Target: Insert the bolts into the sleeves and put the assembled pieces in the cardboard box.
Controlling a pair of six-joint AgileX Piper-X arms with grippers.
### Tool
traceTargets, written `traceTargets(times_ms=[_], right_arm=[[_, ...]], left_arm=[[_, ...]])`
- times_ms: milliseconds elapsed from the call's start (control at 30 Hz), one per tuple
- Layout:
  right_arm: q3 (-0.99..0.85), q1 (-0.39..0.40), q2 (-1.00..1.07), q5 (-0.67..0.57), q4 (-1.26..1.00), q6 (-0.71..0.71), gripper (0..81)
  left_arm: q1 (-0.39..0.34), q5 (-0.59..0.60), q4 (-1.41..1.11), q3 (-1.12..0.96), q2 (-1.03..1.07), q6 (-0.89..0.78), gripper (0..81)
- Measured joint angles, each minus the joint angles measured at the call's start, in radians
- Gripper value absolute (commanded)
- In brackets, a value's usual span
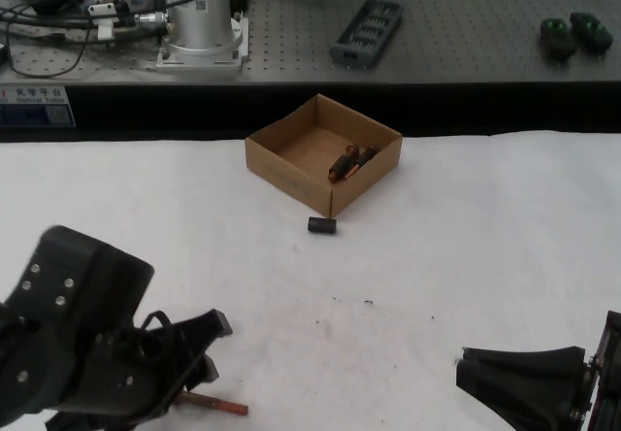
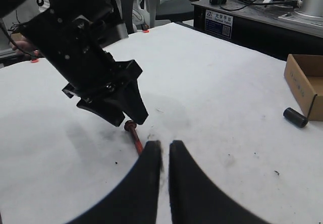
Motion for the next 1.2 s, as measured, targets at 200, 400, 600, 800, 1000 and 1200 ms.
traceTargets(times_ms=[200, 400, 600, 800, 1000, 1200], right_arm=[[0.000, 0.000, 0.000, 0.000, 0.000, 0.000, 5.8], [0.000, 0.000, 0.000, 0.000, 0.000, 0.000, 5.8], [0.000, 0.000, 0.000, 0.000, 0.000, 0.000, 5.8], [0.000, 0.000, 0.000, 0.000, 0.000, 0.002, 5.8], [0.000, 0.000, 0.000, 0.000, 0.000, 0.002, 5.8], [0.000, 0.000, 0.000, 0.000, -0.002, 0.004, 5.8]], left_arm=[[-0.004, -0.004, -0.021, 0.000, 0.031, 0.000, 38.9], [-0.004, -0.037, -0.040, 0.000, 0.033, 0.000, 36.6], [-0.004, -0.072, -0.051, 0.000, 0.048, 0.016, 30.5], [-0.004, -0.076, -0.065, -0.021, 0.104, 0.031, 28.2], [-0.004, -0.076, -0.068, -0.029, 0.113, 0.054, 1.1], [-0.004, -0.083, -0.108, -0.032, 0.123, 0.146, 0.6]])
